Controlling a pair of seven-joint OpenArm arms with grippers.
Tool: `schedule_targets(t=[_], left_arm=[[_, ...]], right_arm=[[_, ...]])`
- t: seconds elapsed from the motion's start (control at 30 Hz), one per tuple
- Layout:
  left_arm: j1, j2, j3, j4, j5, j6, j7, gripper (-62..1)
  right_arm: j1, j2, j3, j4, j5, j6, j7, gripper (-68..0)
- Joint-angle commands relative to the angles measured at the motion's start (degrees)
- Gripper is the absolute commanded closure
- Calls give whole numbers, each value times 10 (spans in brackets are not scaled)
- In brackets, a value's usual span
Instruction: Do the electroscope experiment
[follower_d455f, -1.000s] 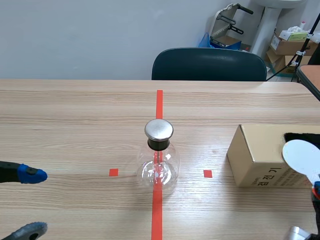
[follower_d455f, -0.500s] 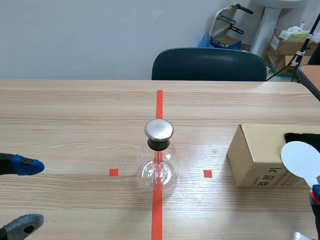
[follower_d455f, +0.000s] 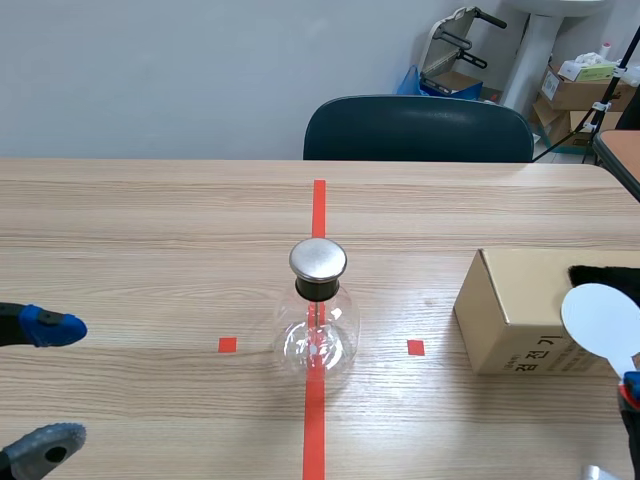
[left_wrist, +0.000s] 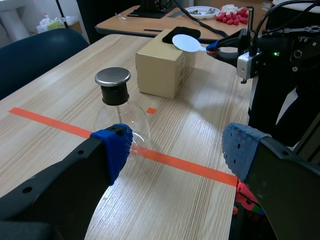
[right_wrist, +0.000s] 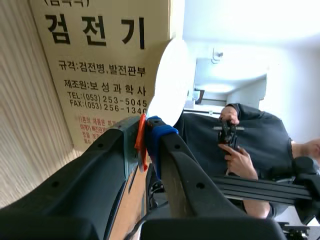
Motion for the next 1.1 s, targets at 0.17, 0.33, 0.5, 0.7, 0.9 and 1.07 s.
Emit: schedule_targets(t=[0.17, 0.33, 0.5, 0.7, 0.9, 1.07], left_arm=[[2, 1, -17, 7, -8, -1, -12, -407], [2, 1, -20, 7, -8, -1, -13, -407], [2, 1, -22, 7, -8, -1, -13, -407], [2, 1, -23, 7, -8, -1, -14, -407], [2, 1, -23, 7, -8, -1, -14, -407], [2, 1, -23, 7, -8, -1, -14, -407]], right_arm=[[-4, 7, 3, -4, 15, -28, -165, -8], [-2, 8, 2, -4, 13, -28, -13, -8], [-3, 4, 2, -4, 22, -28, -69, -8], [-2, 1, 2, -4, 17, -28, -148, -8], [-3, 0, 2, -4, 15, -28, -2, -8], [-3, -1, 3, -4, 19, -28, -143, -8]])
